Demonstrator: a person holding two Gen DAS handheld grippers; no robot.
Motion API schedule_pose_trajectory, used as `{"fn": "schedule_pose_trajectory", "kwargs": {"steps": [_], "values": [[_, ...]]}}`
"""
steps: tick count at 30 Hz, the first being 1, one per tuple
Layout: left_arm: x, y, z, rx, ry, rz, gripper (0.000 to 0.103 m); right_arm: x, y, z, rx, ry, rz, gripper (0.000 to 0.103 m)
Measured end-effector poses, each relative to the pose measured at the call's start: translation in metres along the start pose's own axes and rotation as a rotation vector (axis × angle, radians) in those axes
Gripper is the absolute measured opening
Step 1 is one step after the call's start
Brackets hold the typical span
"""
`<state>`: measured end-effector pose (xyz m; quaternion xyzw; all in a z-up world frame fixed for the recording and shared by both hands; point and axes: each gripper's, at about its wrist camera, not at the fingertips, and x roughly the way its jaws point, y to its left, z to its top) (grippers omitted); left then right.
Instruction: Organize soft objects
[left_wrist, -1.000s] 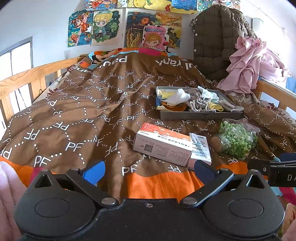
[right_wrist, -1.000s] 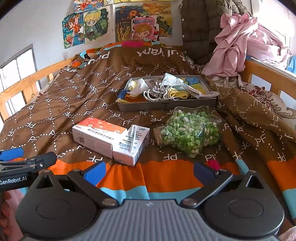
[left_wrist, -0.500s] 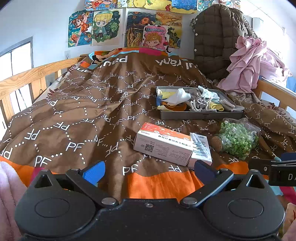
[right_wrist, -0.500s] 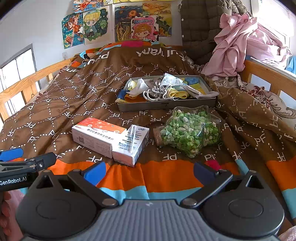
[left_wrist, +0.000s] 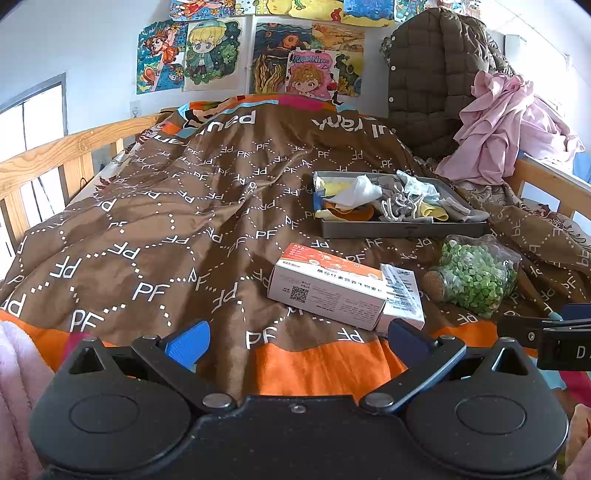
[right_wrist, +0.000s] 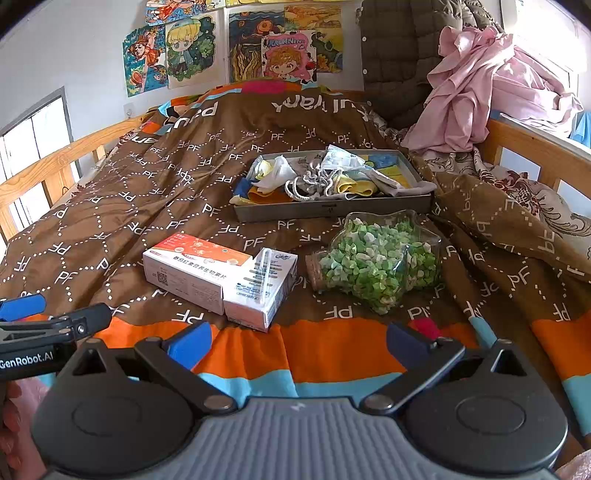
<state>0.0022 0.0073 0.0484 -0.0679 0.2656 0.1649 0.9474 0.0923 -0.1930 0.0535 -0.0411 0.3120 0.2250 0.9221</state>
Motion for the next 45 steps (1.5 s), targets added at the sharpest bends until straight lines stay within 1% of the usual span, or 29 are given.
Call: {"fn": "schedule_pose_trajectory", "kwargs": {"steps": [41, 45], "values": [[-0.0008, 0.0000, 0.0003, 0.006, 0.002, 0.000, 0.102, 0.0004, 0.0005, -0.0010, 0.000, 0.004, -0.002, 0.103], [-0.0058, 0.0016, 0.0008, 0.018, -0.009, 0.027, 0.102, 0.0005, 0.0003, -0.0012, 0.000, 0.004, -0.002, 0.103]]}}
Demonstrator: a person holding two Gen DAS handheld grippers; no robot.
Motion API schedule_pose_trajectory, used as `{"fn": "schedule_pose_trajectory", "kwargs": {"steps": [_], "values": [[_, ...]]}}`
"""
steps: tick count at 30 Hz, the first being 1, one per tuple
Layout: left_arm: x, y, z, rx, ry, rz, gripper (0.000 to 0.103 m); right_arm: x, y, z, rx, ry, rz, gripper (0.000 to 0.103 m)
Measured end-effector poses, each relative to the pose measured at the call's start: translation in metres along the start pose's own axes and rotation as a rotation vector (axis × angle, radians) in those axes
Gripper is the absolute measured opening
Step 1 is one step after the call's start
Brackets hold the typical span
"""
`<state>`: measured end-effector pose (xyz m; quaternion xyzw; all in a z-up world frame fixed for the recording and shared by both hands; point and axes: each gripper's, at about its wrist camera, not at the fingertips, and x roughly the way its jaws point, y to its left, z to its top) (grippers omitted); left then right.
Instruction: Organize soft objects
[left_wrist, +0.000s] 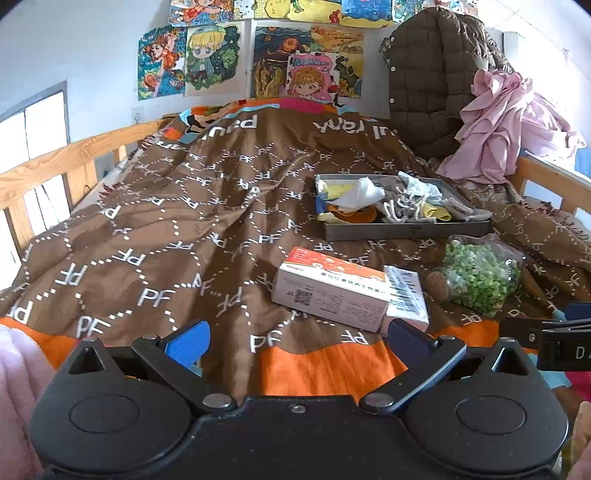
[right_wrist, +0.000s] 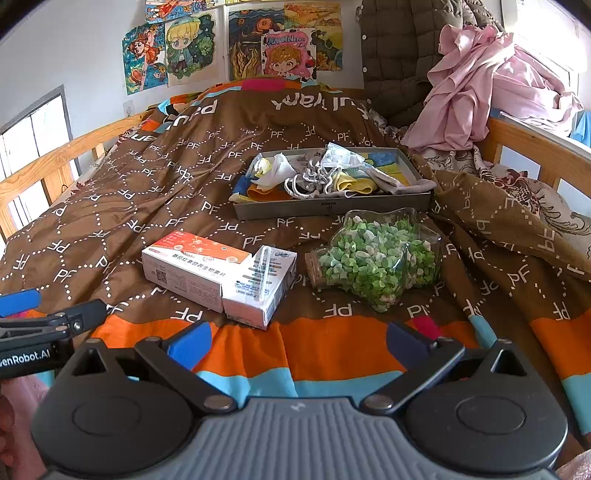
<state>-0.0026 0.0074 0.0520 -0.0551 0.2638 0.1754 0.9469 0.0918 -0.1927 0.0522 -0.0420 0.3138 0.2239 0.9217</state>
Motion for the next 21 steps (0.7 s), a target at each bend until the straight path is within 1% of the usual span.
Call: {"fn": "schedule_pose_trajectory", "kwargs": {"steps": [8, 21], "values": [[-0.0014, 0.0038, 0.0015, -0.011, 0.015, 0.028, 0.102, 0.0001, 0.0001, 0.0000, -0.001, 0.000, 0.000, 0.103], [-0.0011, 0.0007, 0.0031, 0.001, 0.012, 0.032, 0.102, 0.0001, 0.0001, -0.0002, -0.001, 0.001, 0.000, 0.103]]}}
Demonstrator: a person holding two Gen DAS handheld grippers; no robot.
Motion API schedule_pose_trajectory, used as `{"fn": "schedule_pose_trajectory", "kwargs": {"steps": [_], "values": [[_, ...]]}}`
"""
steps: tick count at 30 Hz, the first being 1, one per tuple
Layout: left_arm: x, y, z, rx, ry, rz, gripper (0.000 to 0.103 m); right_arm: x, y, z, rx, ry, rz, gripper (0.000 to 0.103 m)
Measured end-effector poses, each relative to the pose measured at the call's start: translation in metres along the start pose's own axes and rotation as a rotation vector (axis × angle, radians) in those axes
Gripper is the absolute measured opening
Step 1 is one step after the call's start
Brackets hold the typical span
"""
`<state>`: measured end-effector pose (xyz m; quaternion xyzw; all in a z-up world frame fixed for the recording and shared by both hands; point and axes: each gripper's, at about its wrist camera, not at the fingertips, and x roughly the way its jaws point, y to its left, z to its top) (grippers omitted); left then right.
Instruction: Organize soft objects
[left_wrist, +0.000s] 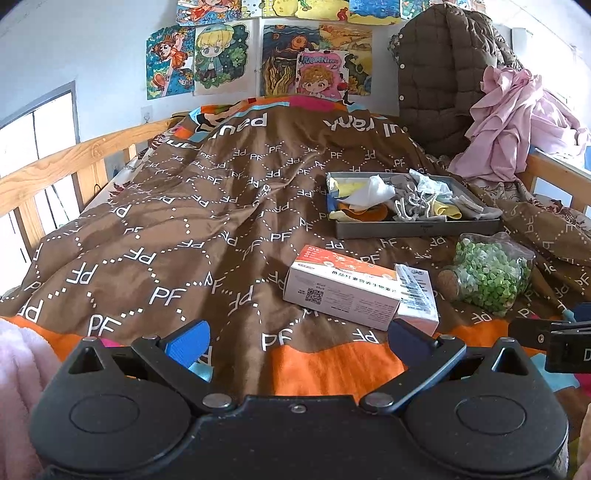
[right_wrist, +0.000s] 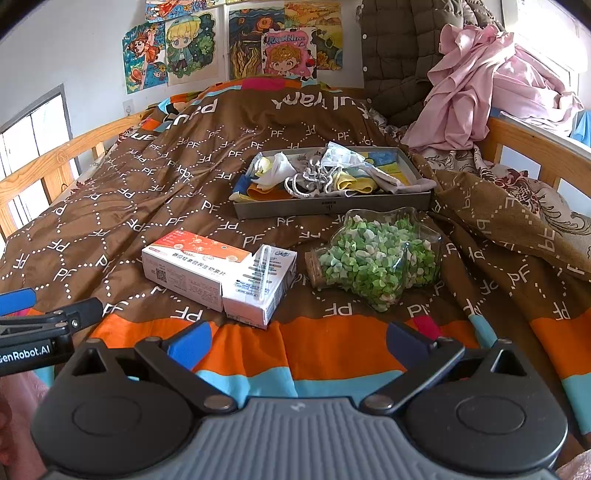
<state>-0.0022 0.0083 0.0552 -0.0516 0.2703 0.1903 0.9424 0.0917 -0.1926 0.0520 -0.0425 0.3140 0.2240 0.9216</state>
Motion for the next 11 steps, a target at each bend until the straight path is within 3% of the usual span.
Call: {"fn": "schedule_pose_trajectory", "kwargs": {"steps": [11], "values": [[0.0005, -0.0026, -0.0006, 0.009, 0.001, 0.000, 0.102, -0.0001, 0.0002, 0.0003, 0.000, 0.001, 0.000, 0.103]]}}
